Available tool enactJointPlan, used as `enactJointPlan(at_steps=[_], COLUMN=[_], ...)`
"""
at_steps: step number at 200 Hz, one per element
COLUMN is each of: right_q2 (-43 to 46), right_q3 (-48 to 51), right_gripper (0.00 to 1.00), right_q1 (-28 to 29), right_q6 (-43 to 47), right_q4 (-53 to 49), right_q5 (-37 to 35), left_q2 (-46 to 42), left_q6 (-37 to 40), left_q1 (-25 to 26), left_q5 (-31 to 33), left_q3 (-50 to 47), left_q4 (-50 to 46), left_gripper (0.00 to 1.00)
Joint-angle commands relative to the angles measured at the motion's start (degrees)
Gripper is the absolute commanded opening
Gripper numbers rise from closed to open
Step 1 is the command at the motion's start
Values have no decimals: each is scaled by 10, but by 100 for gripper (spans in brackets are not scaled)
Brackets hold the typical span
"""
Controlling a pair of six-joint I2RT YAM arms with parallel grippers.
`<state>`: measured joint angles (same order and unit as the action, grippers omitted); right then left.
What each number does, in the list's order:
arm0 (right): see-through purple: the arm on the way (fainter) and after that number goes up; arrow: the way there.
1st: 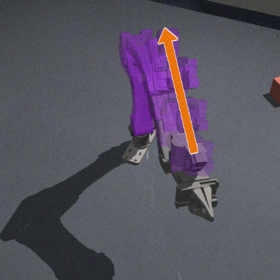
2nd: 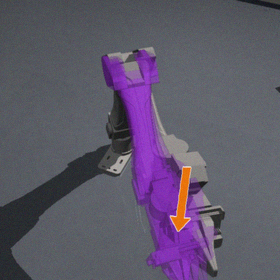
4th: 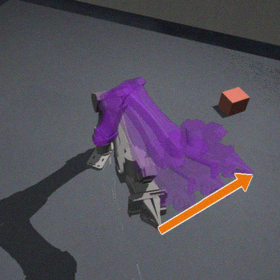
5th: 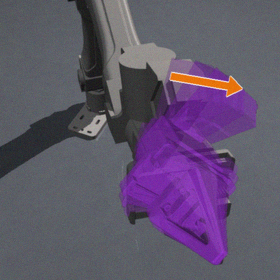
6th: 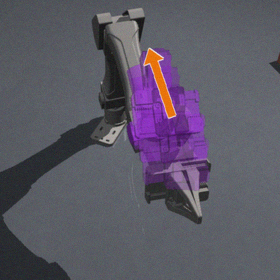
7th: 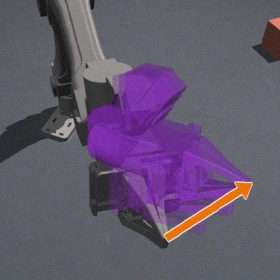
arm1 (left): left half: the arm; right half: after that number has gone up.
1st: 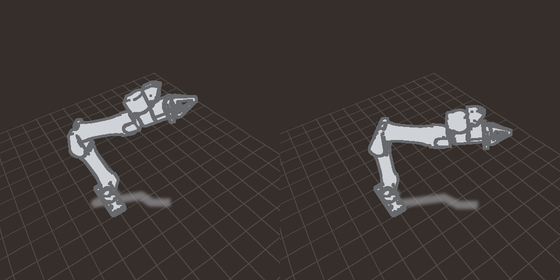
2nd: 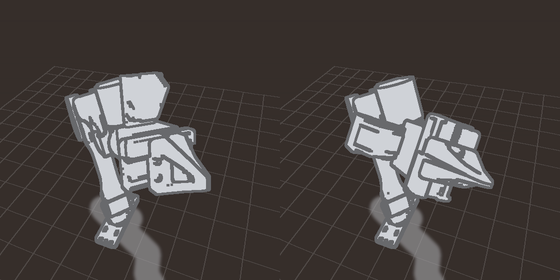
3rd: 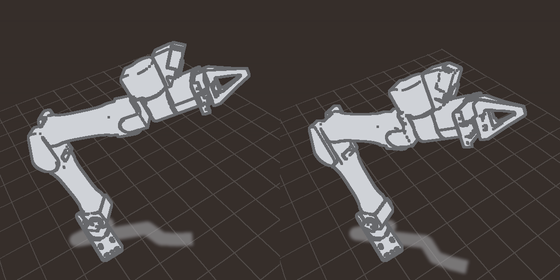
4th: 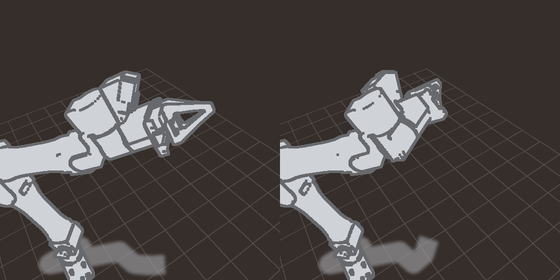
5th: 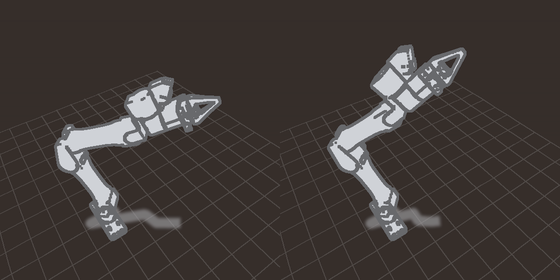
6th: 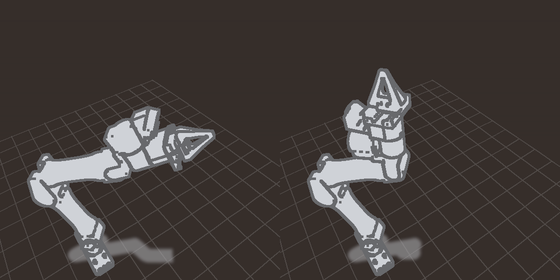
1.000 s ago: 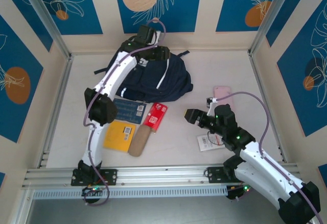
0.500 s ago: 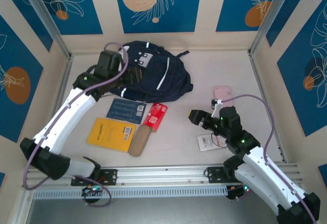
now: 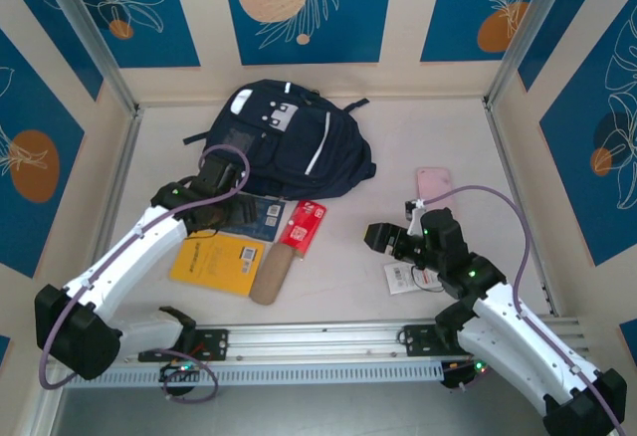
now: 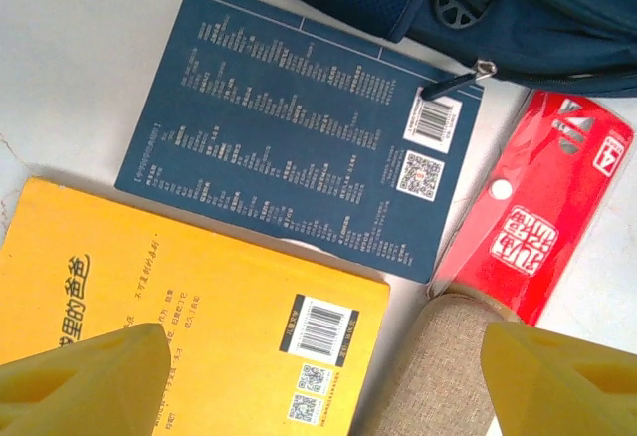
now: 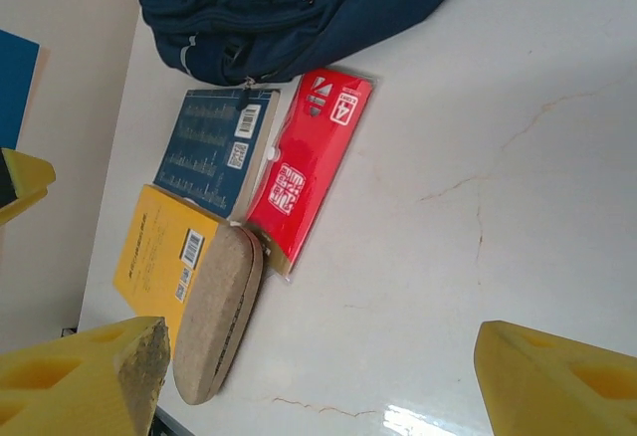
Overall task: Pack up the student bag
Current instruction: Pick up the glasses case from the bottom-center of the table.
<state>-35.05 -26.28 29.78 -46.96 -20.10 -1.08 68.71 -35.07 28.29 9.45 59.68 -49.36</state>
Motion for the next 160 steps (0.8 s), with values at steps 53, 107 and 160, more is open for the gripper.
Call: enactJointPlan(at_steps=[53,107,160], right_q2=[-65,-78,-43], right_q3=[-39,-47,-29], right_gripper=[80,80,81], right_q1=[43,46,45], right_q6=[-10,-5,-9], right_q4=[-17,-20,-37], right_q5=[-1,0,0], left_q2=[-6,85,175], left_q6=[15,16,16], left_q1=[70,177,216], left_q5=[-117,-56,-34], left_q3=[-105,-75,-54], left_q4=[45,38,59], left_gripper=[80,80,80])
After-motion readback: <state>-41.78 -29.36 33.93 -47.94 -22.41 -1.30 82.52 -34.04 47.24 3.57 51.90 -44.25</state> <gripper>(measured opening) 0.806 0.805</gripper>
